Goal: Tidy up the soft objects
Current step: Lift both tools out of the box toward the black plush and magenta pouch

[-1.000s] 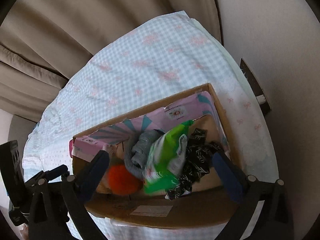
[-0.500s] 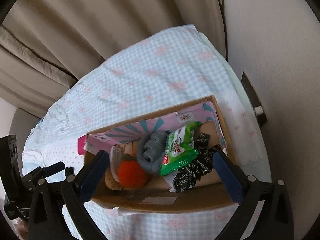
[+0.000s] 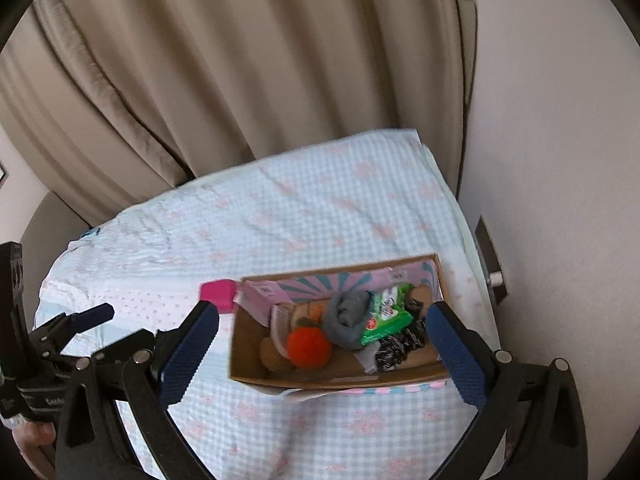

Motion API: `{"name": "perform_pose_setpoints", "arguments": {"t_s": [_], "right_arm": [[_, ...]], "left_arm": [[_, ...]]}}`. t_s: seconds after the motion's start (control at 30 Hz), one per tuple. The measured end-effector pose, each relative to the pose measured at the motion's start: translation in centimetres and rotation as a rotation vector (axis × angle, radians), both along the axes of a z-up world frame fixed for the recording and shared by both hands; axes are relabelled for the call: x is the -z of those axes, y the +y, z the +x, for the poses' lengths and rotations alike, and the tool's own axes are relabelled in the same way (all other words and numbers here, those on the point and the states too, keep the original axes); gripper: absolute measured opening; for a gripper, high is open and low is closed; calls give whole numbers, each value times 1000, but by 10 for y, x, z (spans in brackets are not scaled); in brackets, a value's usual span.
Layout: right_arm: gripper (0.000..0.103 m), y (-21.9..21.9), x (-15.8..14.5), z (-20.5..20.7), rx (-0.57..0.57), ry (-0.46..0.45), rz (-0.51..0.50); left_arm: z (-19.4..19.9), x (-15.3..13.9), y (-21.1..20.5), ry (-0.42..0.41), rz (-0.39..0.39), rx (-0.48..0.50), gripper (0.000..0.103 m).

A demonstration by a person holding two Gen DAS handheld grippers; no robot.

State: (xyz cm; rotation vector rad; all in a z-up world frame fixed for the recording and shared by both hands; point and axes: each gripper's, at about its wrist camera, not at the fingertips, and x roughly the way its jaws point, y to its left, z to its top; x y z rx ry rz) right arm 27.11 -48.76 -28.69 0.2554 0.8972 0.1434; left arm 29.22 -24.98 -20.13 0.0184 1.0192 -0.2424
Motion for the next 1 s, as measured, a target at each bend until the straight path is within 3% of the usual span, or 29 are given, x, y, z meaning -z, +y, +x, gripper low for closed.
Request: {"name": "perform_pose_setpoints", "arguments": {"t_s": [0.27, 0.53, 0.8, 1.0], "right_arm": [[103, 57, -57, -42, -42, -102, -29], [103, 134, -80, -70, -45, -152, -40], [103, 217, -80, -63, -92, -170, -75], [103, 271, -56, -31, -168, -153, -95]], "left_arm": [[-44, -66, 78, -135, 19, -86, 103], [-70, -86, 171, -159, -7, -121, 103], [-66, -72, 256, -138, -19, -132, 103], [-40, -36, 307, -76, -28, -123, 103]]}}
